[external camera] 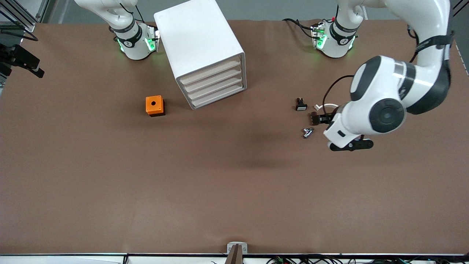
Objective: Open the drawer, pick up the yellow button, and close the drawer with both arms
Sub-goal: 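Move the left gripper toward the top drawer of the white cabinet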
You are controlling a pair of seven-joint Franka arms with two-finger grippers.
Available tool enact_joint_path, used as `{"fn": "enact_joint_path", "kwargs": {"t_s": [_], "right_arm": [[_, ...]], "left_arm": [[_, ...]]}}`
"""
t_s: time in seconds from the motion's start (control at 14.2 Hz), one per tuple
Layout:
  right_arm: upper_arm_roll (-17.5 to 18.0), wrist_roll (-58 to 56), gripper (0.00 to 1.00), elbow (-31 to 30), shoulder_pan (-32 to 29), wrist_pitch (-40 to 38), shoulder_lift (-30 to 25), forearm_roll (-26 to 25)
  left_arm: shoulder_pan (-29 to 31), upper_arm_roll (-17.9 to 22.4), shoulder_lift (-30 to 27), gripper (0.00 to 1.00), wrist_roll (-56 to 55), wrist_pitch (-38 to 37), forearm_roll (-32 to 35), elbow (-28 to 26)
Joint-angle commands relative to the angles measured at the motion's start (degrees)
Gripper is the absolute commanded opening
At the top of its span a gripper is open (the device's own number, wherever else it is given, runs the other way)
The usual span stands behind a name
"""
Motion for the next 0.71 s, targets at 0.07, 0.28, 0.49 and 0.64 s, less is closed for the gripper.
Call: {"fn": "enact_joint_path", "kwargs": {"t_s": [0.07,0.28,0.49,0.64], "right_arm": [[-0.06,-0.89,1.00,-0.92,0.31,0.20,-1.09,1.08],[-0.06,-0.89,1.00,-0.92,0.39,0.29,-1.17,0.74],[-0.06,-0.89,1.00,-0.92,0.39,0.38,-1.17,0.47],[-0.06,-0.89,1.00,-0.92,0.39,0.38,-1.17,0.47]], "left_arm": [[-4.48,0.20,3.33,1.00,-9.69,-1.00,-0.41,1.25],[-8.53,0.20,8.86,1.00,-22.24,-1.00,-0.33,3.61],[-12.13,0.11,10.89,1.00,-30.09,-0.73,-0.59,4.33],[-14.51,-0.07,12.56,1.00,-37.28,-0.64,-0.68,5.20]]}}
